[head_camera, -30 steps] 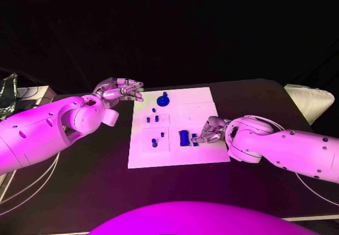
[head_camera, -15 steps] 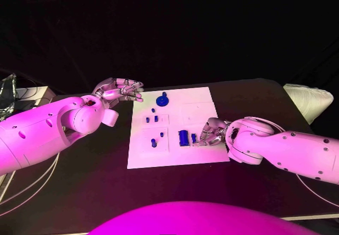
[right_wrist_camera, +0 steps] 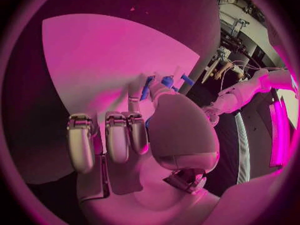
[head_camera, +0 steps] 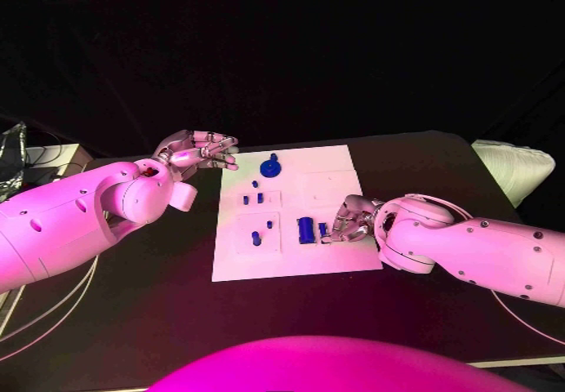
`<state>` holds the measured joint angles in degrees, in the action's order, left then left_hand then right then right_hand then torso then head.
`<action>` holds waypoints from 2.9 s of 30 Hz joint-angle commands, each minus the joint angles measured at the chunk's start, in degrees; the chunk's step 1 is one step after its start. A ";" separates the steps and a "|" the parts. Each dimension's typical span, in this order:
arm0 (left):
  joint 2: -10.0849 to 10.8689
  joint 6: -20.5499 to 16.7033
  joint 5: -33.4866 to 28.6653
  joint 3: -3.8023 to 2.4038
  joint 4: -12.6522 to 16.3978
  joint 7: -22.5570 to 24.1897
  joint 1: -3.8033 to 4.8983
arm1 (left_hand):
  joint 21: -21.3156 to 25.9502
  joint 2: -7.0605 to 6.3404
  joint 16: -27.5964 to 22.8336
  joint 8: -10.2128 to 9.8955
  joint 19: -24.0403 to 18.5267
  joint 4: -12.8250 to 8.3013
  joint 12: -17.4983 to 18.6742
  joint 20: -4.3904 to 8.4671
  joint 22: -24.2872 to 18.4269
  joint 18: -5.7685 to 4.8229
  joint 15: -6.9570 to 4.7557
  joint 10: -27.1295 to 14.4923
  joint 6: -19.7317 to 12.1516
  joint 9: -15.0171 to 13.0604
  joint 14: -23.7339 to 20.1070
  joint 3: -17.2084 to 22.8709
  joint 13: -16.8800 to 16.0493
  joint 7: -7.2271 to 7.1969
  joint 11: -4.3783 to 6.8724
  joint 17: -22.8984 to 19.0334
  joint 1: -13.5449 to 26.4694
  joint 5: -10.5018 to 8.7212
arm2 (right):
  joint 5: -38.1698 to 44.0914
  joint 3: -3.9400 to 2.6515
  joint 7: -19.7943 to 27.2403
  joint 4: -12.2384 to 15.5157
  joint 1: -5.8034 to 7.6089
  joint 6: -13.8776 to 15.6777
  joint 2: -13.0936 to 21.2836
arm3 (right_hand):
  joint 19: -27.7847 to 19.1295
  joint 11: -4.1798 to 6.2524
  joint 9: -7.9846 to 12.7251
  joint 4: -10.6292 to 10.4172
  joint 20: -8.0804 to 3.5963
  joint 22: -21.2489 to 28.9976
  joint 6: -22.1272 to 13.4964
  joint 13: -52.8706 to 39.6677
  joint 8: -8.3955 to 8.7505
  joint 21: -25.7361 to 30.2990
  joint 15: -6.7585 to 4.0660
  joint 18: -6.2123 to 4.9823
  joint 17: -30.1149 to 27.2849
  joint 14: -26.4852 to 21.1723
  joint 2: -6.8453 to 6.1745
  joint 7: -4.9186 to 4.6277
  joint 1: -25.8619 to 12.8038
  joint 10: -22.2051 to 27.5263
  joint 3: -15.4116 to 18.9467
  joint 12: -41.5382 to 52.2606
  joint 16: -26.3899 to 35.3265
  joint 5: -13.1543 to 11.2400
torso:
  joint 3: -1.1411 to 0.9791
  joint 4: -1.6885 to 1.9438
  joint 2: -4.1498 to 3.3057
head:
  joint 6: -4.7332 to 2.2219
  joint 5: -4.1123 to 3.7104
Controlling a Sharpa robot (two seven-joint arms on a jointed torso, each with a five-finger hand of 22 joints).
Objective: Assemble the parts on the task board
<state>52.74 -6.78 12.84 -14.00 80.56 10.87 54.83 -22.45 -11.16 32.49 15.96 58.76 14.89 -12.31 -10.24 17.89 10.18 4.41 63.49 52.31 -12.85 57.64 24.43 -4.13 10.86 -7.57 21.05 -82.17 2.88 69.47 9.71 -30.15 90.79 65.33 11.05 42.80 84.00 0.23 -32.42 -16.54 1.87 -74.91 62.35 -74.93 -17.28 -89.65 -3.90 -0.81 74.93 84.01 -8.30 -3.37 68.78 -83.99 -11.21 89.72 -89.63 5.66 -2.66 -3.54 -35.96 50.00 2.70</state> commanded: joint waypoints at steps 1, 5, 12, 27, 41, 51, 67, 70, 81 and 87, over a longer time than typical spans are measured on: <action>-0.10 0.93 0.23 -0.03 0.09 0.35 -0.07 | 0.34 0.48 -0.20 -0.23 0.41 0.30 0.36 -0.04 -0.06 0.20 0.23 0.45 0.01 0.10 -0.06 -0.05 0.06 0.20 0.00 0.08 0.12 0.06 | 0.34 0.10 0.95 0.47 -0.21 0.16 0.63 | 6.00 0.46 -0.11 -0.11 -0.09 -15.09 -0.20 -15.07 -0.04 -0.35 -0.38 0.81 15.07 5.99 -0.52 -0.18 -0.36 -6.01 0.83 0.28 -0.37 0.48 | 0.01 0.00 0.04 | 0.00 0.11; -0.07 0.90 0.23 -0.03 0.08 0.41 -0.10 | 0.34 0.48 -0.20 -0.23 0.41 0.30 0.36 -0.04 -0.06 0.20 0.23 0.45 0.01 0.10 -0.06 -0.05 0.06 0.20 0.00 0.08 0.12 0.06 | -1.36 -0.03 3.26 1.45 -0.22 1.42 1.85 | 6.00 0.47 0.09 -0.26 -0.06 -15.09 -0.08 -15.07 -0.19 -0.35 -0.37 0.81 15.07 5.99 -1.30 -0.15 -1.72 -6.01 3.36 0.28 -0.37 0.70 | 0.07 0.00 0.09 | 0.00 0.09; -0.27 0.51 -0.23 -0.03 -0.39 0.90 -0.14 | 0.42 0.38 -0.28 -0.24 0.40 0.38 0.42 -0.06 -0.12 0.19 0.25 0.47 -0.02 0.11 -0.13 -0.14 0.05 0.20 -0.01 0.13 0.11 0.05 | -12.51 -0.65 16.48 1.22 -0.01 9.45 4.00 | 5.74 -0.51 1.04 -0.34 0.51 -14.82 -3.50 -14.30 0.79 0.65 0.39 0.61 14.54 5.86 1.12 -1.31 -4.09 -5.22 15.31 -1.46 -0.10 2.27 | 0.32 -0.10 0.47 | 0.00 -0.05; -4.12 -2.49 -4.15 0.00 -5.54 7.57 -0.82 | 4.22 0.34 -6.59 -0.04 -2.15 0.75 2.86 -1.11 -2.45 0.00 1.24 0.30 -0.11 0.09 -3.38 0.04 0.32 -0.44 -0.16 -0.90 -1.64 0.07 | -44.92 -1.24 44.34 -15.73 0.26 15.59 0.38 | -6.92 -3.05 2.10 0.18 2.59 -1.60 -8.27 1.50 2.72 41.77 2.34 -6.40 -5.50 -2.10 6.38 -3.43 7.11 11.88 16.83 -32.19 14.17 3.95 | 1.56 -0.47 3.30 | -1.16 0.46; -10.31 -6.78 -9.15 -0.06 -13.83 15.78 -1.49 | 16.65 0.84 -20.09 -2.72 -9.90 0.48 8.74 -5.94 -10.65 0.21 4.49 -3.00 -2.16 1.45 -8.70 -0.50 0.53 -1.99 -2.65 -5.00 -2.62 0.06 | -58.50 -2.35 54.64 -29.16 0.01 12.01 -5.92 | -23.20 -7.31 11.28 -0.03 8.98 42.74 -8.81 60.18 6.85 86.03 8.34 -9.78 -48.44 -24.56 7.06 -6.67 21.14 21.45 10.59 -79.67 65.65 0.92 | 1.06 -0.13 5.11 | -8.11 1.86; -10.41 -7.92 -7.76 1.06 -12.45 13.42 -0.99 | 22.45 11.16 -32.49 -15.96 -58.76 -14.89 12.31 10.24 -17.89 -10.18 -4.41 -63.49 -52.31 12.85 -57.64 -24.43 4.13 -10.86 7.57 -21.05 34.03 -2.88 | -56.97 -3.08 51.99 -26.98 -0.39 15.16 -5.38 | -84.00 -0.23 32.42 16.54 -1.87 74.91 -62.35 74.93 17.28 89.65 3.90 0.81 -74.93 -84.01 8.30 3.37 -17.87 83.99 11.21 -89.72 89.63 -5.66 | 1.38 0.44 4.94 | -9.13 1.04; -8.56 -31.04 -11.75 11.23 4.71 17.75 3.97 | 22.45 11.16 -32.49 -15.96 -58.76 -14.89 12.31 10.24 -17.89 -10.18 -4.41 -63.49 -52.31 12.85 -57.64 -24.43 4.13 -10.86 7.57 -21.05 82.17 -2.88 | -67.41 -8.61 58.63 -5.15 -4.38 30.11 0.69 | -84.00 -0.23 32.42 16.54 -1.87 74.91 -62.35 74.93 17.28 89.65 3.90 0.81 -74.93 -84.01 8.30 3.37 -68.78 83.99 11.21 -89.72 89.63 -5.66 | 2.66 3.54 4.78 | -15.62 -2.70; -8.31 -34.08 -12.28 12.57 6.97 18.31 4.63 | 22.45 11.16 -32.49 -15.96 -58.76 -14.89 12.31 10.24 -17.89 -10.18 -4.41 -63.49 -52.31 12.85 -57.64 -24.43 4.13 -10.86 7.57 -21.05 82.17 -2.88 | -68.57 -9.23 59.37 -2.72 -4.83 31.78 1.37 | -84.00 -0.23 32.42 16.54 -1.87 74.91 -62.35 74.93 17.28 89.65 3.90 0.81 -74.93 -84.01 8.30 3.37 -68.78 83.99 11.21 -89.72 89.63 -5.66 | 2.66 3.54 4.78 | -15.63 -2.70; -8.05 -37.34 -12.84 14.00 9.39 18.92 5.33 | 22.45 11.16 -32.49 -15.96 -58.76 -14.89 12.31 10.24 -17.89 -10.18 -4.41 -63.49 -52.31 12.85 -57.64 -24.43 4.13 -10.86 7.57 -21.05 82.17 -2.88 | -69.47 -9.71 59.94 -0.83 -5.17 33.07 1.89 | -84.00 -0.23 32.42 16.54 -1.87 74.91 -62.35 74.93 17.28 89.65 3.90 0.81 -74.93 -84.01 8.30 3.37 -68.78 83.99 11.21 -89.72 89.63 -5.66 | 2.66 3.54 4.78 | -15.63 -2.70; -8.05 -37.34 -12.84 14.00 9.39 18.92 5.33 | 22.45 11.16 -32.49 -15.96 -58.76 -14.89 12.31 10.24 -17.89 -10.18 -4.41 -63.49 -52.31 12.85 -57.64 -24.43 4.13 -10.86 7.57 -21.05 82.17 -2.88 | -69.47 -9.71 59.94 -0.83 -5.17 33.07 1.89 | -84.00 -0.23 32.42 16.54 -1.87 74.91 -62.35 74.93 17.28 89.65 3.90 0.81 -74.93 -84.01 8.30 3.37 -68.78 83.99 11.21 -89.72 89.63 -5.66 | 2.66 3.54 4.78 | -15.63 -2.70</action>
<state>44.74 -42.90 0.24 0.03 89.79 28.38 60.03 -0.23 0.04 0.38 0.18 0.20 -0.08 -0.37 0.00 0.05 0.32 0.01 0.22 0.30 -0.05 0.21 0.31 -0.05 0.01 -0.01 0.05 -0.36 0.21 0.24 0.04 28.35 89.84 60.19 43.56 44.68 0.27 0.02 -0.05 -0.22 0.01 -0.05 0.38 -0.05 -0.19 -0.22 -0.02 -0.37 0.05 0.28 -0.01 0.18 0.31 -0.27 -0.01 0.20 -0.20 0.30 0.00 0.00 -31.18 34.38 -0.01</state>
